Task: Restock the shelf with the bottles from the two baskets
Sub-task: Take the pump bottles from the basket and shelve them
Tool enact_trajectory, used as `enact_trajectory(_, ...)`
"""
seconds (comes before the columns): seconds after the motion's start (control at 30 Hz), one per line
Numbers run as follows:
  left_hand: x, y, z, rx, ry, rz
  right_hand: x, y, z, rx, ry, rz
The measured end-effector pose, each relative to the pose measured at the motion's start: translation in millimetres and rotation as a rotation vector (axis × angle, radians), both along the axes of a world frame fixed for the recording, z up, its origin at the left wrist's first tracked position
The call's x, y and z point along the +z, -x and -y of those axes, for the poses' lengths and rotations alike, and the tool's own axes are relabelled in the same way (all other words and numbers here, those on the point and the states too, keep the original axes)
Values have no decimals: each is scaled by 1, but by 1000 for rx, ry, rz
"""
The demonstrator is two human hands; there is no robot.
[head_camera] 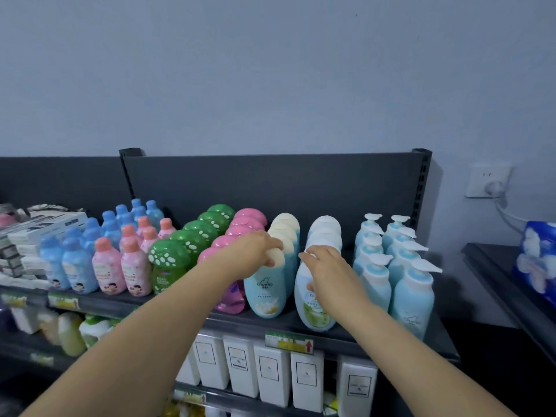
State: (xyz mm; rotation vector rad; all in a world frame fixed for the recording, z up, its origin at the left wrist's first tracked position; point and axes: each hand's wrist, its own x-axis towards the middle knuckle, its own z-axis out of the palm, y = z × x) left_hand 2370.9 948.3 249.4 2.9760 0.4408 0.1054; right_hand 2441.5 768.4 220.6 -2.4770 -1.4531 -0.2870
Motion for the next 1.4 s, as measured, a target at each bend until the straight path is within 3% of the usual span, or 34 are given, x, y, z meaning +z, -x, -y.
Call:
enact_trajectory(0.23, 8, 2, 1, -21, 143, -17, 0, 0, 2, 16, -27, 9)
enact_trajectory(0.6, 7, 17, 7, -30, 122, 56, 7, 11, -13, -73, 4, 53)
enact_trajectory(0.83, 48, 68, -61, -81, -173, 274, 35, 52, -78, 85, -232, 88)
enact_trajectory(1.13, 28, 125, -184, -175, -154, 133, 18, 91, -184, -88, 178, 82)
enact_trajectory(1.4, -10, 122, -212, -248, -192, 117, 9, 92, -197, -158, 175, 6)
